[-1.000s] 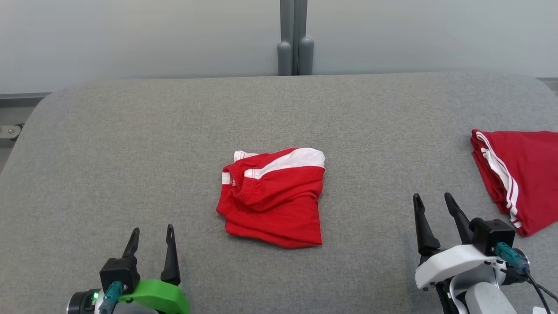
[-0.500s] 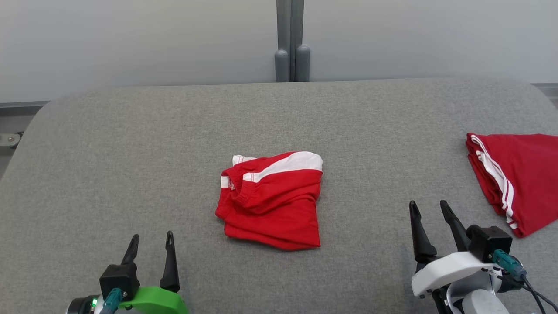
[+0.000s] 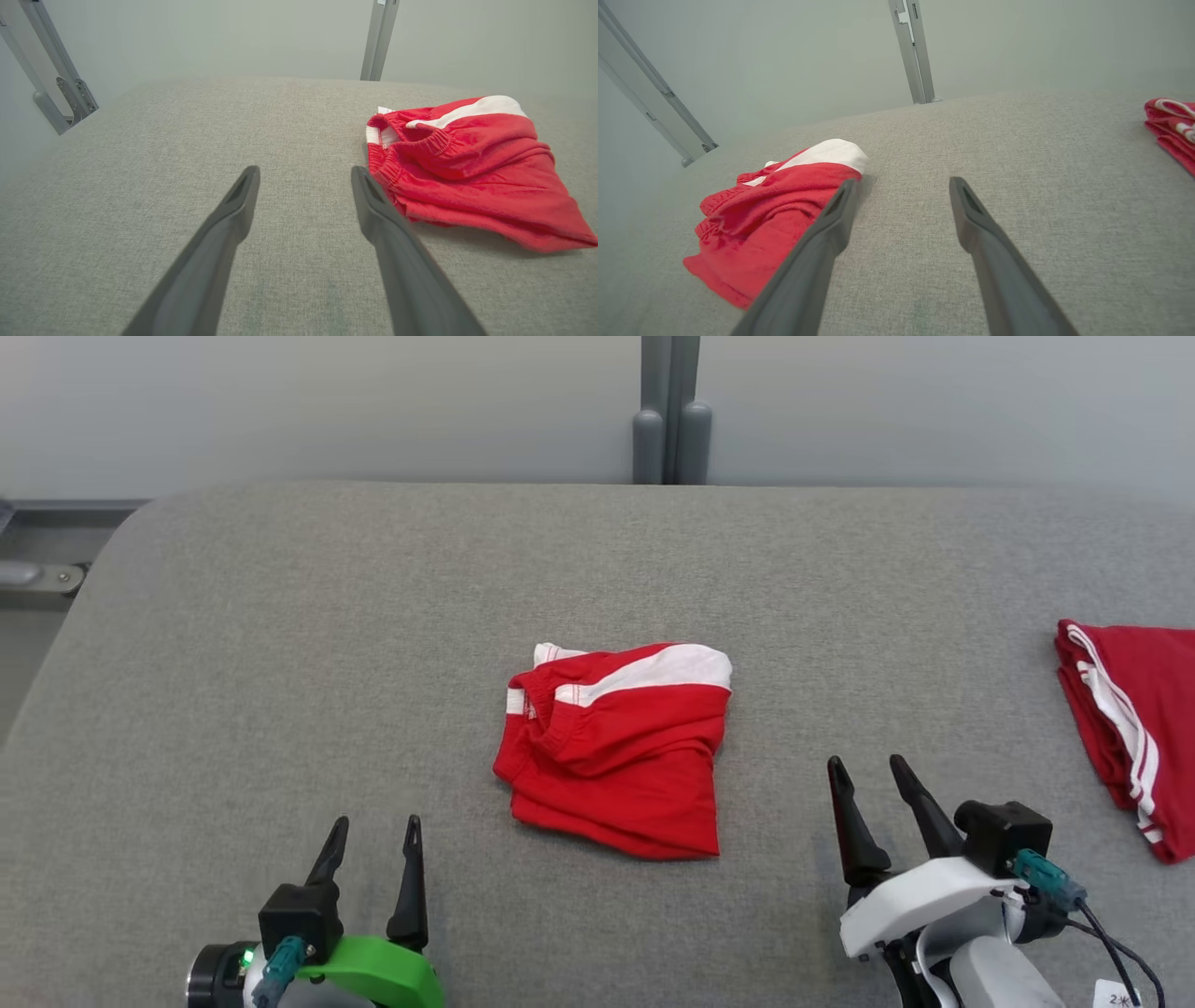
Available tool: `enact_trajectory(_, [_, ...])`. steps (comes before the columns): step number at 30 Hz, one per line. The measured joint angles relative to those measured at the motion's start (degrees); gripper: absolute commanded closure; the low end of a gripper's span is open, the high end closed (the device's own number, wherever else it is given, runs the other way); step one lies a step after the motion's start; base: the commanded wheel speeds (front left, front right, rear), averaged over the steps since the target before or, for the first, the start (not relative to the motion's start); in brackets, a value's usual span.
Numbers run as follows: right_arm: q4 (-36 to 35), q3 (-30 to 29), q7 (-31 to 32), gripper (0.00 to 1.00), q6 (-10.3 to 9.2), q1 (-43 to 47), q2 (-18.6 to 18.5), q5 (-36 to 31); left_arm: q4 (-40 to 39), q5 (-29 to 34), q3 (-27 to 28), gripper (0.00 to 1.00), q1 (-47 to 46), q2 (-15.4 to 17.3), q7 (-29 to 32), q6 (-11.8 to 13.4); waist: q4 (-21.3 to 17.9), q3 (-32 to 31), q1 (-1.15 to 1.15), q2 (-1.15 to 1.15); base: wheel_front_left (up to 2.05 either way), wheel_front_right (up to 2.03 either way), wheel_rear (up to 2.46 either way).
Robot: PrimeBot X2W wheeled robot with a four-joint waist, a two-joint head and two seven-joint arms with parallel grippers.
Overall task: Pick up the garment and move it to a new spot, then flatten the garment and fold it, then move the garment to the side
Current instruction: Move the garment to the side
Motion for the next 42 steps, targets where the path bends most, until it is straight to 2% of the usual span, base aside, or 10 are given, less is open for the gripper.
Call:
enact_trajectory(7, [7.4, 5.4, 0.0, 0.00, 0.00, -5.4, 0.0, 9.2, 0.5, -0.8, -2.9, 0.00, -0.9, 0.0, 0.0, 0.4, 5.0, 2.2, 0.00, 0.00, 0.00, 0.00, 0.00])
enact_trajectory(8, [9.8, 6.7, 0.0, 0.00, 0.00, -7.2, 0.0, 10.8, 0.5, -1.1, -2.8, 0.00, -1.1, 0.0, 0.0, 0.4, 6.7, 2.7, 0.00, 0.00, 0.00, 0.00, 0.00])
enact_trajectory(17, [18.7, 4.8, 0.0, 0.00, 0.00, -12.4, 0.1, 11.8, 0.9, -1.2, -2.4, 0.00, -1.2, 0.0, 0.0, 0.4, 14.3, 4.3, 0.00, 0.00, 0.00, 0.00, 0.00])
enact_trajectory(23, [24.1, 3.1, 0.0, 0.00, 0.00, -15.1, 0.0, 11.4, 0.6, -1.2, -2.9, 0.00, -1.2, 0.0, 0.0, 0.2, 17.3, 5.2, 0.00, 0.00, 0.00, 0.00, 0.00])
enact_trajectory(24, [24.9, 3.2, 0.0, 0.43, 0.00, -15.3, 0.0, 11.4, 0.6, -1.2, -3.0, 0.00, -1.2, 0.0, 0.0, 0.2, 17.6, 5.3, 0.00, 0.00, 0.00, 0.00, 0.00])
enact_trajectory(25, [25.3, 3.2, 0.0, 0.93, 0.00, -15.3, 0.0, 11.2, 0.7, -1.2, -3.0, 0.00, -1.2, 0.0, 0.0, 0.2, 17.8, 5.4, 0.00, 0.00, 0.00, 0.00, 0.00])
enact_trajectory(26, [25.7, 3.2, 0.0, 0.93, 0.00, -15.4, 0.0, 11.2, 0.7, -1.2, -2.9, 0.00, -1.2, 0.0, 0.0, 0.2, 17.9, 5.5, 0.00, 0.00, 0.00, 0.00, 0.00])
enact_trajectory(27, [26.0, 3.3, 0.0, 1.00, 0.00, -15.4, 0.0, 11.3, 0.8, -1.2, -2.9, 0.00, -1.2, 0.0, 0.0, 0.2, 17.9, 5.5, 0.00, 0.00, 0.00, 0.00, 0.00])
enact_trajectory(35, [24.1, 1.2, 0.0, 1.00, 0.01, -13.9, 0.1, 8.8, 0.5, -1.1, -2.4, 0.00, -1.2, 0.0, 0.0, -0.2, 15.8, 4.2, 0.00, 0.00, 0.00, 0.00, 0.00])
enact_trajectory(42, [21.4, -0.1, 0.0, 1.00, 0.01, -11.6, 0.0, 6.4, -0.2, -1.3, -2.9, 0.00, -1.0, 0.0, 0.0, -0.3, 11.1, 2.9, 0.00, 0.00, 0.00, 0.00, 0.00])
